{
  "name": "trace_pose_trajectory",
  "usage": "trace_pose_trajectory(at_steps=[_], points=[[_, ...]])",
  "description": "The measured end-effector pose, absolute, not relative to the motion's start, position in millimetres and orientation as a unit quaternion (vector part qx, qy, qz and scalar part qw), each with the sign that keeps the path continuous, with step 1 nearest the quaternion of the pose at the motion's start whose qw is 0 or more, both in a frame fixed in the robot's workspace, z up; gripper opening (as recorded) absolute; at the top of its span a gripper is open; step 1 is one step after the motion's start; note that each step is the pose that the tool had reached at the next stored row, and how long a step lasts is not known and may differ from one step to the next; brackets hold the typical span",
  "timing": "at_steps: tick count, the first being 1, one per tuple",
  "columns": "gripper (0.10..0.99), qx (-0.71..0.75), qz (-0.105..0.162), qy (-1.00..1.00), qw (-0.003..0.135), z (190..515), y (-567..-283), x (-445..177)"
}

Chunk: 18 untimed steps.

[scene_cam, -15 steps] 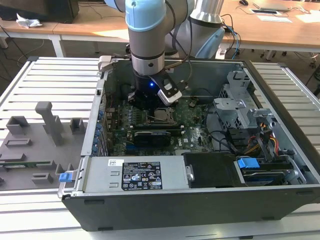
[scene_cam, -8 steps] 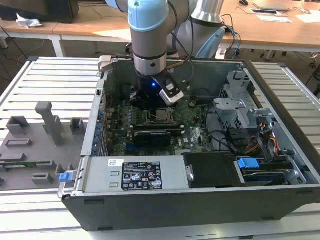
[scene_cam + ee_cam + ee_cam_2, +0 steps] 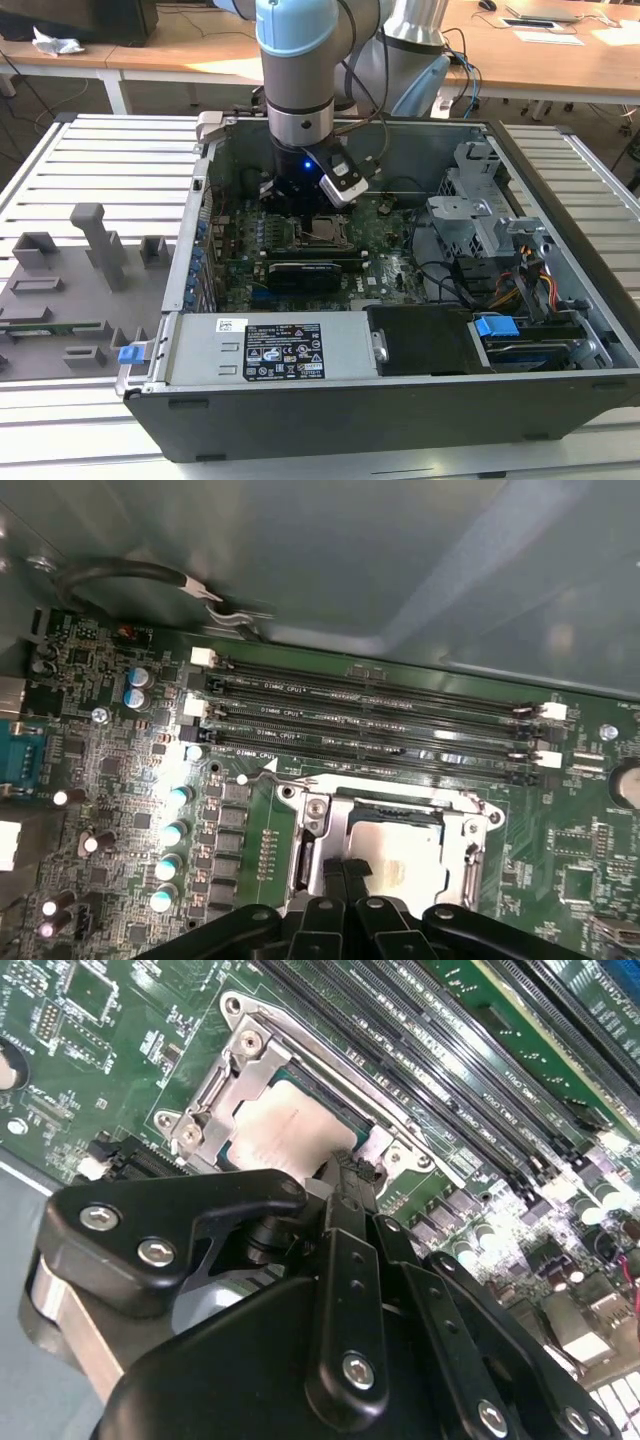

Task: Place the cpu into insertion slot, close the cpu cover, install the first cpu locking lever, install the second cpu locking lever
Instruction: 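Close the cpu cover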

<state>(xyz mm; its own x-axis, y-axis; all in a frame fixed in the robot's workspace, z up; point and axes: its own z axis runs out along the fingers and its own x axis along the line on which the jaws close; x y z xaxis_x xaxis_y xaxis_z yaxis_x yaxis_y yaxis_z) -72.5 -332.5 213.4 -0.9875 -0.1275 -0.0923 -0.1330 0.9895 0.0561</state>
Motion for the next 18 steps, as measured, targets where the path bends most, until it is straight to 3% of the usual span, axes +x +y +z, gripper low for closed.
trace_pose_trajectory(at_steps=[7, 10, 18], points=[[0.106, -0.065, 0.031, 0.996, 0.044, 220.8, -332.5, -71.0], [0.106, -0.064, 0.032, 0.997, 0.022, 220.6, -332.5, -69.9], [0.106, -0.064, 0.032, 0.997, 0.022, 220.5, -332.5, -51.0]])
